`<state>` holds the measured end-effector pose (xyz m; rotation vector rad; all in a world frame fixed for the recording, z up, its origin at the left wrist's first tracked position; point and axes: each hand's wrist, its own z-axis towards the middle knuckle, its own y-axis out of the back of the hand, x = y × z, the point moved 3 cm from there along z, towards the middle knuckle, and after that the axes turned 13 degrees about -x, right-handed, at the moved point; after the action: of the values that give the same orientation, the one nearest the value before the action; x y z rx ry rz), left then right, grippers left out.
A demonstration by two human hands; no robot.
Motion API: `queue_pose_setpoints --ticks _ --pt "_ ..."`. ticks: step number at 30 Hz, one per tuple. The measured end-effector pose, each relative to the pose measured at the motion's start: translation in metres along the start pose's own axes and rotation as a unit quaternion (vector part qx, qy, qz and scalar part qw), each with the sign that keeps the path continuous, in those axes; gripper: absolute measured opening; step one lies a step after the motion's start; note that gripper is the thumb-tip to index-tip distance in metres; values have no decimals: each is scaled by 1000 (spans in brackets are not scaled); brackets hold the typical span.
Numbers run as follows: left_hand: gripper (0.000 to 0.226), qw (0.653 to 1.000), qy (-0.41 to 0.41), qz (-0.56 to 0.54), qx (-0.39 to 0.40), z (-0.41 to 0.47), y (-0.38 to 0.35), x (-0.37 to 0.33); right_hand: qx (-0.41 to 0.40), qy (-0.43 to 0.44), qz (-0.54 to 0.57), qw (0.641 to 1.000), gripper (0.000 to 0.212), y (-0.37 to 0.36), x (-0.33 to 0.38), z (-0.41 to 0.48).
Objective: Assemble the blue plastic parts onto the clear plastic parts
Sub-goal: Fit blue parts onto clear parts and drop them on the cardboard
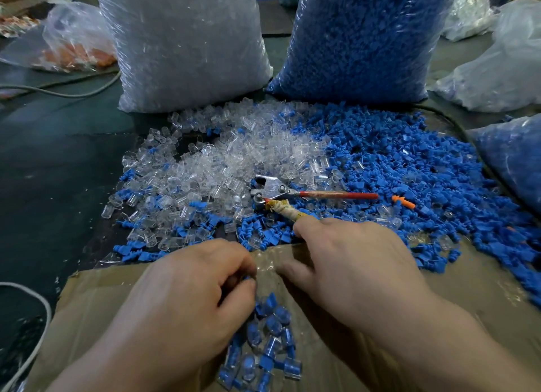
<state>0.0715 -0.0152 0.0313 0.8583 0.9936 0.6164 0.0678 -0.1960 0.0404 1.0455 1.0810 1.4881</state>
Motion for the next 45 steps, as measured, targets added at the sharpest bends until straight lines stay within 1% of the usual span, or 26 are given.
queue_pose_setpoints --ticks 4,7,9,11,14,16,19,21,24,26,27,28,29,30,31,32,34,35,36,37,38,42,43,45 --pt "23 1000 -4 -12 -4 -1 -4 -3 -26 25 -1 999 52 -9 6 11" --pt "20 996 45 -39 -70 5 -3 5 -36 59 -6 998 43 -14 12 15" --pt "22 993 64 -9 -102 11 -5 11 -43 73 -7 996 36 -16 15 15" --pt "29 995 52 30 -83 14 -8 13 -41 89 -2 995 29 -18 18 15" --pt "29 997 43 39 -49 15 -11 12 -24 98 26 995 15 -21 20 17" --pt "26 997 50 37 -53 15 -11 12 -22 95 39 994 12 -22 19 18" --pt "15 995 51 37 -79 14 -11 12 -25 92 52 994 15 -22 17 17" --pt "12 994 58 34 -91 14 -13 12 -32 75 79 994 18 -20 14 17" --pt "11 989 87 -5 -115 13 -12 16 -43 36 133 989 25 -16 8 17" --pt "5 980 123 -69 -142 12 -12 18 -50 1 193 980 25 -13 6 16" --pt "10 967 152 -129 -156 10 -13 19 -53 -24 235 970 23 -12 4 14" --pt "16 945 189 -206 -167 8 -14 21 -56 -54 282 956 20 -11 1 13" --pt "20 915 225 -291 -168 6 -16 23 -56 -87 331 938 15 -10 0 12" --pt "22 880 249 -371 -160 5 -18 24 -47 -121 388 912 11 -9 -1 11" --pt "25 849 262 -436 -144 5 -21 25 -28 -153 458 875 9 -8 -1 10" --pt "28 823 267 -485 -129 4 -23 26 1 -181 531 828 8 -7 1 9" --pt "37 791 267 -538 -112 4 -25 28 49 -215 647 729 10 -5 5 7" --pt "41 782 267 -552 -108 4 -26 28 62 -223 676 700 11 -4 7 7" --pt "44 780 266 -556 -106 5 -25 28 68 -226 685 689 13 -4 7 7" --pt "44 784 263 -552 -105 5 -24 27 70 -224 681 693 14 -3 7 7" --pt "41 792 260 -543 -106 5 -22 25 68 -217 671 706 16 -2 7 7" --pt "37 821 251 -504 -94 6 -19 20 32 -167 622 765 18 3 7 5" --pt "38 830 245 -492 -93 6 -18 19 22 -150 619 771 16 4 8 4" --pt "38 833 243 -487 -99 6 -16 16 11 -126 632 765 9 4 11 3"
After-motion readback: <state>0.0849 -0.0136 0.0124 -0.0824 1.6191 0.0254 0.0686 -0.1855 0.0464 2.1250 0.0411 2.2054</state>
